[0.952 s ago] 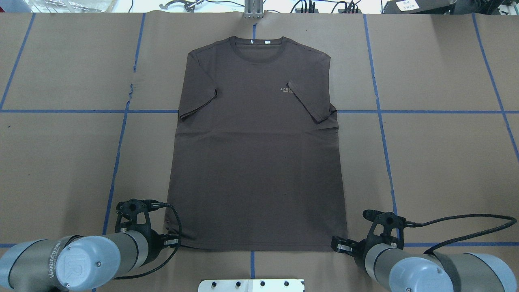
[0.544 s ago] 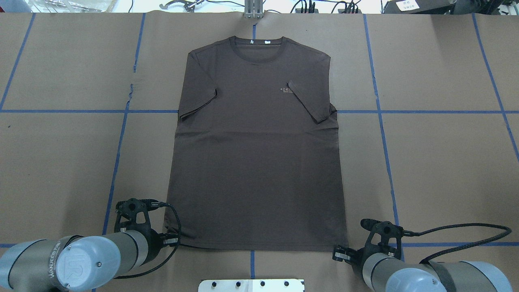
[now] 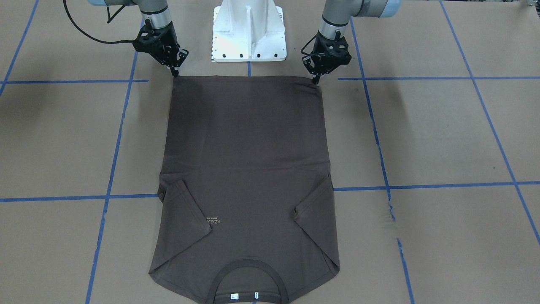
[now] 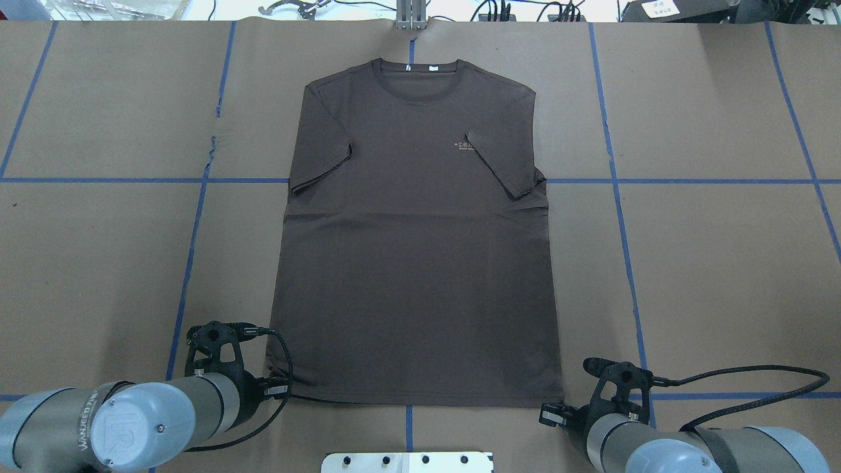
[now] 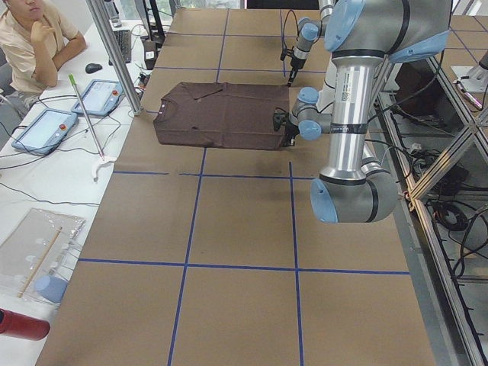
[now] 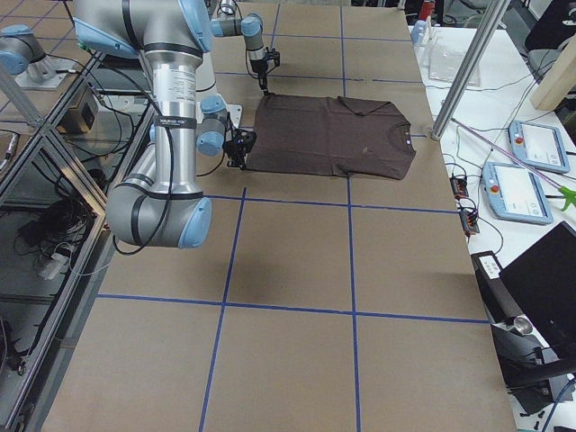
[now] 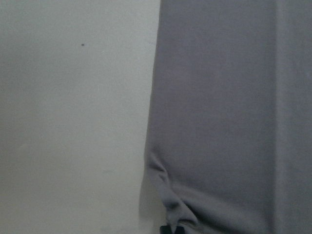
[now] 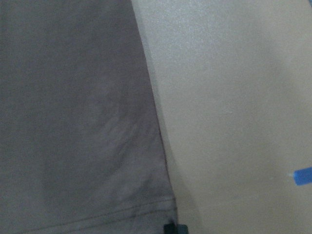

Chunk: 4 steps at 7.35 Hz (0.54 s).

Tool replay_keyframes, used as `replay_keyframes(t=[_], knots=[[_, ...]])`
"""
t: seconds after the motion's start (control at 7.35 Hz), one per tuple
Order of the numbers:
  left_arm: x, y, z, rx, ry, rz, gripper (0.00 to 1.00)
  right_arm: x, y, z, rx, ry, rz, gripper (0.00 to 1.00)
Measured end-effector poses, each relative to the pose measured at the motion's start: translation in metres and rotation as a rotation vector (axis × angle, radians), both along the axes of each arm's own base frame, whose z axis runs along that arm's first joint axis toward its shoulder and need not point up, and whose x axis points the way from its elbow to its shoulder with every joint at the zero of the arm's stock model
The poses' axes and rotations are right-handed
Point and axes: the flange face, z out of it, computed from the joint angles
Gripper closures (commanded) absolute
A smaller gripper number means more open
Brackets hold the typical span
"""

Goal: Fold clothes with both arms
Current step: 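Lift the hem with both grippers and fold it over toward the collar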

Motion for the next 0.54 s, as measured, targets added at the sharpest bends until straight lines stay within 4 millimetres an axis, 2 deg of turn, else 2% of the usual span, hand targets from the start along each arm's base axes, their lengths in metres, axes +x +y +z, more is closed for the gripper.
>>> replay_keyframes(t=[0.27,0.41,0.54], knots=[[-0.001,-0.001,-0.002,0.000,0.003,-0.001,1.00,0.007,-0.004,-0.009,-0.002,-0.011,0.004,1.00],[-0.008,0.000,-0.012,0.001,0.008,0.002,1.00,0.018,-0.007,-0.024,-0.003,-0.019,0.008,1.00],[-0.028,0.004,-0.039,-0.005,0.008,0.013,1.00,0.038,-0.007,-0.049,-0.009,-0.022,0.004,1.00]])
